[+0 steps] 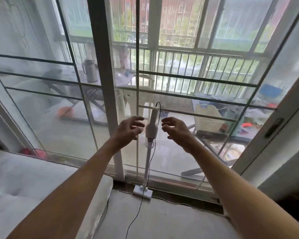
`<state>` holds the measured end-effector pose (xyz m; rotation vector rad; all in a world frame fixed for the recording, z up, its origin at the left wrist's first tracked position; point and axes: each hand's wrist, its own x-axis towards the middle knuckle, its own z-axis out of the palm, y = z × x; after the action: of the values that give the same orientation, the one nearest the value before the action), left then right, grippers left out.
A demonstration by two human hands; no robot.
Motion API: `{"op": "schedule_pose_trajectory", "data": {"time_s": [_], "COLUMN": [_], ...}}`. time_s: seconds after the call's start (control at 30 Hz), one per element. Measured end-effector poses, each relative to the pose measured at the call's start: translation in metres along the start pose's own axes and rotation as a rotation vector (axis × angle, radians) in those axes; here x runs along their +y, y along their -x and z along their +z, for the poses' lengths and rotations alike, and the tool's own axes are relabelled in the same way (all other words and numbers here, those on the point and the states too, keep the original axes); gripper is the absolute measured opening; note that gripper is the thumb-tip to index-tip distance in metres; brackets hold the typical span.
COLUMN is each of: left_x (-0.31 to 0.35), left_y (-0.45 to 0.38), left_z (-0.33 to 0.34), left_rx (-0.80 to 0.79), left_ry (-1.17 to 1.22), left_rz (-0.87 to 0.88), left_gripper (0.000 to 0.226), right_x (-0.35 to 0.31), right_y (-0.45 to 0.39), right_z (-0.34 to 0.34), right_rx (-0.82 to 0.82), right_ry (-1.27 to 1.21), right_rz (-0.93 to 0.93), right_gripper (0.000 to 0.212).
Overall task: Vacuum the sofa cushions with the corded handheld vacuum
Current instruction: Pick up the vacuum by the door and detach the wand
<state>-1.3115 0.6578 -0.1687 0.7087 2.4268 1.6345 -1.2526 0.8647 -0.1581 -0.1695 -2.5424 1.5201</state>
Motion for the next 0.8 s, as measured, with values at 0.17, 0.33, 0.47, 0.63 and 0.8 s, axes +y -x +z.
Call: {"op": "schedule_pose_trajectory", "data": {"time_s": [0.17,0.33,0.47,0.63,0.8], "left_x": [-0.042,-0.086,-0.119,-0.158,-0.188], "left_y": [-0.086,-0.169,-0.215,-0.244,-0.248], "left_z": [0.008,0.016,0.019,0.020,0.026], "left_rx": [0.029,0.087,0.137,0.205,0.245], "left_ry": [-0.014,0.006,0.017,0.047,0.069], "left_rz": [-0.089,-0.225,-0.355,-0.472,-0.560], "left_gripper": [0.039,0.039,0.037,0.033,0.029], "right_x": [0.042,0.087,0.109,0.116,0.120], "right_y": [-0.106,-0.214,-0.278,-0.327,-0.337], "right_z": [0.001,0.002,0.020,0.060,0.085], "right_rx": [-0.054,-0.172,-0.344,-0.511,-0.725], "right_ry": [0.108,0.574,1.135,1.435,1.721], "right_rz": [0.026,-0.089,-0.324,-0.542,-0.463], "right_gripper": [0.031,0.041,0.047,0.041,0.036]}}
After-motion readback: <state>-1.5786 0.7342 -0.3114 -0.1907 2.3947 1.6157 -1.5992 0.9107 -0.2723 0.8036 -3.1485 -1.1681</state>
